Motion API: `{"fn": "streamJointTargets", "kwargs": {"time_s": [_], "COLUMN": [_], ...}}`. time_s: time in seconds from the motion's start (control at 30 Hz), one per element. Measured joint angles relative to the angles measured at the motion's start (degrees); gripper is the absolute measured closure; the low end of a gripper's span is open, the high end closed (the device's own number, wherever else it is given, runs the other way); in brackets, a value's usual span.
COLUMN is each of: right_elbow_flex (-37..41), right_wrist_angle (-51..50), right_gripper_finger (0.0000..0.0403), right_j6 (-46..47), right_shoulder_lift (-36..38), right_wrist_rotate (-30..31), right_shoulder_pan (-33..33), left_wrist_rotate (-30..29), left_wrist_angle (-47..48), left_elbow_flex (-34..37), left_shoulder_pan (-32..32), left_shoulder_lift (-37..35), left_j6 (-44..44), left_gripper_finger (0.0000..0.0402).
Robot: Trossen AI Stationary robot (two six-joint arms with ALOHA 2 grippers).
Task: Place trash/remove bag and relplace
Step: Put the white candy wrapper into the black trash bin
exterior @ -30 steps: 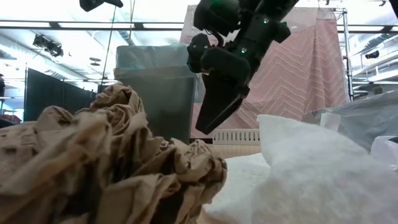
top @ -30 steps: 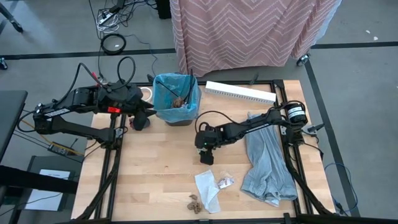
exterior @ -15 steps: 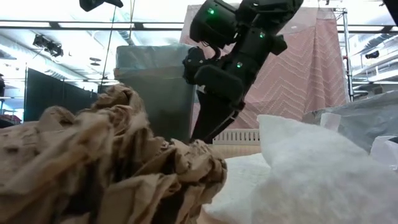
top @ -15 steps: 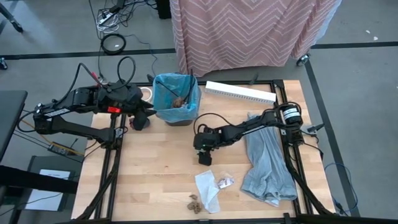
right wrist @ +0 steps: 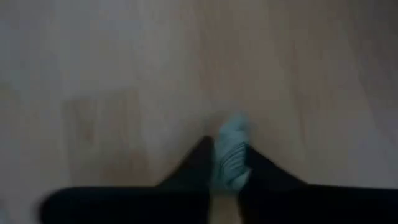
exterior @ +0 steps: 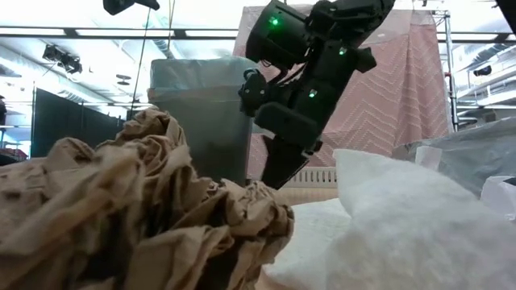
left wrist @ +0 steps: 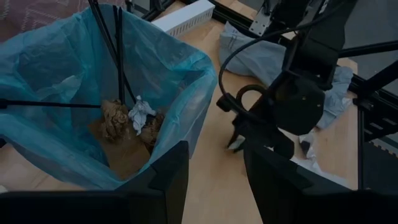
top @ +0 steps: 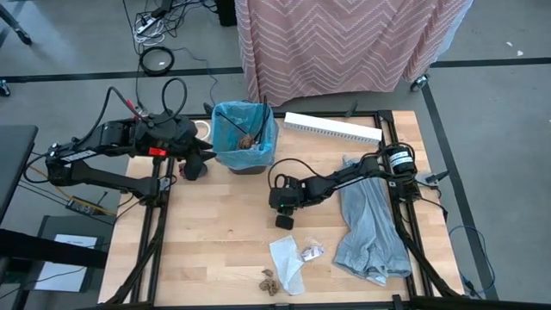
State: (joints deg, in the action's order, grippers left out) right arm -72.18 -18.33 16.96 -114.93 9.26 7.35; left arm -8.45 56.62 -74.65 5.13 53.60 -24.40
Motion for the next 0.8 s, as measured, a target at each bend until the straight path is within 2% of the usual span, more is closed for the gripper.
{"fn": "streamJointTargets", "kwargs": {"time_s": [0.07, 0.23, 0.4, 0.5, 0.63, 0.8], "right_elbow_flex": [0.1, -4.8, -17.6, -26.0, -33.4, -35.3], "right_wrist_angle": [-0.4, -5.7, -13.3, -15.5, -14.0, -11.1], "right_gripper_finger": [0.0388, 0.0399, 0.04, 0.0401, 0.0401, 0.0401], "right_j6": [1.0, 0.9, -7.2, -15.0, -24.8, -27.1], "right_shoulder_lift": [1.2, 4.8, 8.6, 9.6, 9.5, 9.1], "right_wrist_rotate": [-0.1, 0.0, 0.4, 5.0, 10.1, 8.6], "right_shoulder_pan": [0.0, 0.1, 0.5, -0.6, -5.2, -14.6], "left_wrist_rotate": [0.0, 0.0, 0.0, 0.0, -0.6, -1.2], "left_wrist_angle": [0.1, 0.1, 0.1, 0.1, 0.0, 0.0], "left_elbow_flex": [0.0, 0.0, 0.0, 0.0, 0.0, 0.0], "left_shoulder_pan": [0.0, 0.0, 0.0, 0.0, 0.0, 0.0], "left_shoulder_lift": [0.0, 0.0, 0.0, 0.0, 0.0, 0.0], "left_j6": [0.2, 0.2, 0.2, 0.3, 0.3, 0.3], "left_gripper_finger": [0.0239, 0.0239, 0.0239, 0.024, 0.0239, 0.0239]}}
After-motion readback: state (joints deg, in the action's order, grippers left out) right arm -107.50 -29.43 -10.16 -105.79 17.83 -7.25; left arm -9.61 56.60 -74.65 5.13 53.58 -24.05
